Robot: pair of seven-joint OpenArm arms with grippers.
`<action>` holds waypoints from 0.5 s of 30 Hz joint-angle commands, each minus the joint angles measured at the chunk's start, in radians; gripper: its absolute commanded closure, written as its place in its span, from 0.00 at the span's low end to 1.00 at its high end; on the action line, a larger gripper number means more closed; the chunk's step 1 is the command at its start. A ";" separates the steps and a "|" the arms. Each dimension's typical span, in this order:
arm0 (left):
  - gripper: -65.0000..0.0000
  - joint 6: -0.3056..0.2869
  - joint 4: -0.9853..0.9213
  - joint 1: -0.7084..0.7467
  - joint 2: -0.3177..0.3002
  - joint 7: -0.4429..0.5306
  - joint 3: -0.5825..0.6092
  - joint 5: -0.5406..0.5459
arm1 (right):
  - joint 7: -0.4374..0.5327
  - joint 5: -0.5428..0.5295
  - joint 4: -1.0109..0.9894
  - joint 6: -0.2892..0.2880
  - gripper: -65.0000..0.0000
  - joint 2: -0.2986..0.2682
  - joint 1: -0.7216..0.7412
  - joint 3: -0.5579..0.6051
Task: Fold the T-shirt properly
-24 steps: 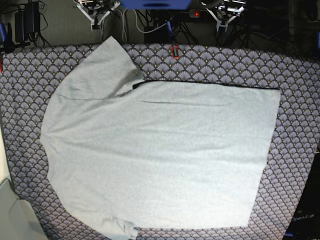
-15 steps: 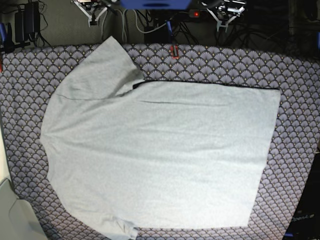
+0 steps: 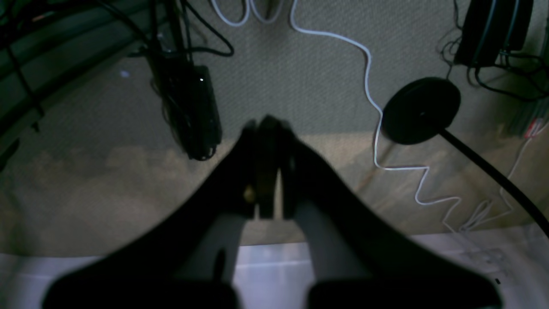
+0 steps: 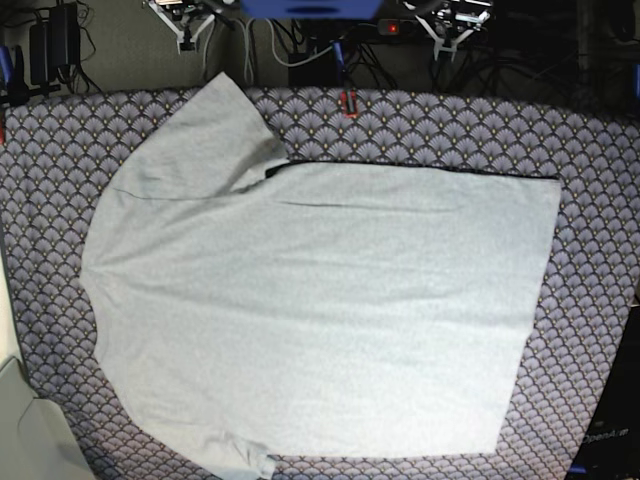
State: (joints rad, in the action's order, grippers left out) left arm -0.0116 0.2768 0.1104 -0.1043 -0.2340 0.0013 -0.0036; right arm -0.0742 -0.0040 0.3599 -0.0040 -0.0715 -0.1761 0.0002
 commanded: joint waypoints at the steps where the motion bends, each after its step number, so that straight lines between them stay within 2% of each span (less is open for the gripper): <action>1: 1.00 0.002 0.005 0.004 -0.005 0.000 -0.001 0.000 | 0.009 -0.001 0.004 -0.004 1.00 -0.006 -0.006 -0.002; 12: 1.00 0.002 0.006 0.005 -0.005 0.000 -0.001 0.001 | 0.011 -0.001 0.011 -0.004 1.00 -0.006 -0.012 -0.002; 15: 1.00 0.000 0.045 0.042 -0.010 0.000 -0.005 0.003 | 0.038 -0.001 0.109 -0.004 1.00 -0.006 -0.073 -0.002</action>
State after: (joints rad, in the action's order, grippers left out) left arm -0.0116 0.3241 0.1413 -0.1059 -0.2276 -0.0025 -0.0029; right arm -0.0383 -0.0040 0.4721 -0.0040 -0.0715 -0.2382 0.0002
